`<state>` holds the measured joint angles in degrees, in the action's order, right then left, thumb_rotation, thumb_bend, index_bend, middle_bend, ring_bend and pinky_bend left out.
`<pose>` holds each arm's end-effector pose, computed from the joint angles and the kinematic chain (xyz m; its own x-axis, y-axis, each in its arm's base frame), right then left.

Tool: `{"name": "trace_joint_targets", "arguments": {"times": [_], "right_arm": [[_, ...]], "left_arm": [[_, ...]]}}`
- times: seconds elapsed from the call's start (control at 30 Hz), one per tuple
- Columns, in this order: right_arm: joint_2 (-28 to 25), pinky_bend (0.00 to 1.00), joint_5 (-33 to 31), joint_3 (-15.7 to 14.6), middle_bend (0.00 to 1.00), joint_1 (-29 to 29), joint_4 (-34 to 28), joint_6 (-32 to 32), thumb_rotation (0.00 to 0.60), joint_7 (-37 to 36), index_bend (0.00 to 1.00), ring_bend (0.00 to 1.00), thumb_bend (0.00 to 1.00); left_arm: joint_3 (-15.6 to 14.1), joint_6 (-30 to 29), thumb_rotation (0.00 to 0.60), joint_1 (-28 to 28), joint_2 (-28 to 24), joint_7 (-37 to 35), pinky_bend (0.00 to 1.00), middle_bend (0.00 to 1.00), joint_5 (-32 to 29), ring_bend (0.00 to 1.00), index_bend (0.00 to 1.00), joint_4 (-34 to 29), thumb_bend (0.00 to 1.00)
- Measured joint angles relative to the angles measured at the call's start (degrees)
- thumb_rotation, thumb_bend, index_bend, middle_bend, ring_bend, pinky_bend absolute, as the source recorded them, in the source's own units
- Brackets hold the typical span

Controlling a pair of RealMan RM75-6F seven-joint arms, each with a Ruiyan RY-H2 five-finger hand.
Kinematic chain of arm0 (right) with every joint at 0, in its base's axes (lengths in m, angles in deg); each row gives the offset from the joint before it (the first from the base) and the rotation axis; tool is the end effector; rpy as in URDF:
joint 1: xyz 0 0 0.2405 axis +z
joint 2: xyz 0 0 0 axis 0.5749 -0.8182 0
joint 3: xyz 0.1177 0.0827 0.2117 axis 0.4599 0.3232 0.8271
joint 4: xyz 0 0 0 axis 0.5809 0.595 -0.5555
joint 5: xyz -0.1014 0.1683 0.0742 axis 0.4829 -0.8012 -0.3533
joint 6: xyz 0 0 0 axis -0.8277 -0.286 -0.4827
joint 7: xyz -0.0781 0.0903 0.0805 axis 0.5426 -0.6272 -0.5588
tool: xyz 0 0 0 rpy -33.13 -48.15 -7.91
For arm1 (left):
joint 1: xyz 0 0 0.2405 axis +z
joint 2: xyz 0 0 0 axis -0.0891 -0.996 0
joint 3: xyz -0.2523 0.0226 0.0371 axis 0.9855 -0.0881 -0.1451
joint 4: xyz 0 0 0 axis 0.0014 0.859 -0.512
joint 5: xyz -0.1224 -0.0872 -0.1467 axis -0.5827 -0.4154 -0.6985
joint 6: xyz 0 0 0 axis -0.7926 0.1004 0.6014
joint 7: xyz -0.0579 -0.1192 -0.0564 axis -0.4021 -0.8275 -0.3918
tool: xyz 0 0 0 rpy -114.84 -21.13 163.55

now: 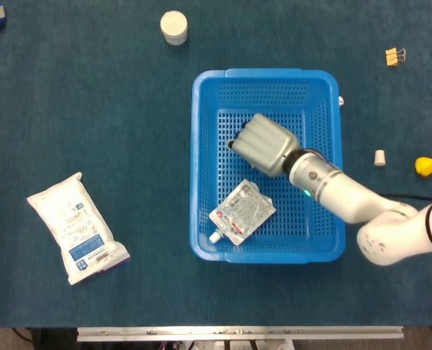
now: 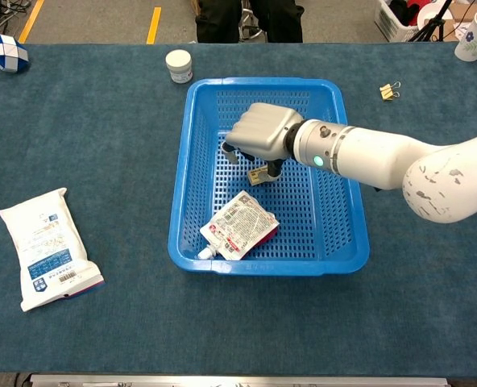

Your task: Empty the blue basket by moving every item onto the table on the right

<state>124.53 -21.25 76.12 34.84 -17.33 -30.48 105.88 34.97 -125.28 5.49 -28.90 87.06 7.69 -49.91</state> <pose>-0.0706 -0.3323 -0.0738 0.8886 -0.1378 0.4376 -0.3815 -0.7515 0.5382 -0.2574 0.1537 0.2108 0.4714 -0.1012 0.8761 0.8810 0.0987 -0.4627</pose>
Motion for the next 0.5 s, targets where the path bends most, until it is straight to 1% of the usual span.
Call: {"name": "trace_joint_targets", "arguments": {"times": [0.27, 0.5], "right_arm": [[0.98, 0.57, -1.63, -0.87, 0.46, -1.58, -0.24, -2.09, 0.600, 3.01, 0.42, 0.40, 0.22], [2.86, 0.57, -2.46, 0.00, 0.46, -2.40, 2.11, -3.02, 0.600, 3.95, 0.42, 0.40, 0.21]], "left_arm": [[-0.11, 0.22, 0.600, -0.02, -0.09, -0.30, 0.14, 0.27, 0.43, 0.26, 0.39, 0.05, 0.30], [-0.22, 0.37, 0.600, 0.03, -0.32, -0.24, 0.14, 0.27, 0.60, 0.26, 0.39, -0.10, 0.30]]}}
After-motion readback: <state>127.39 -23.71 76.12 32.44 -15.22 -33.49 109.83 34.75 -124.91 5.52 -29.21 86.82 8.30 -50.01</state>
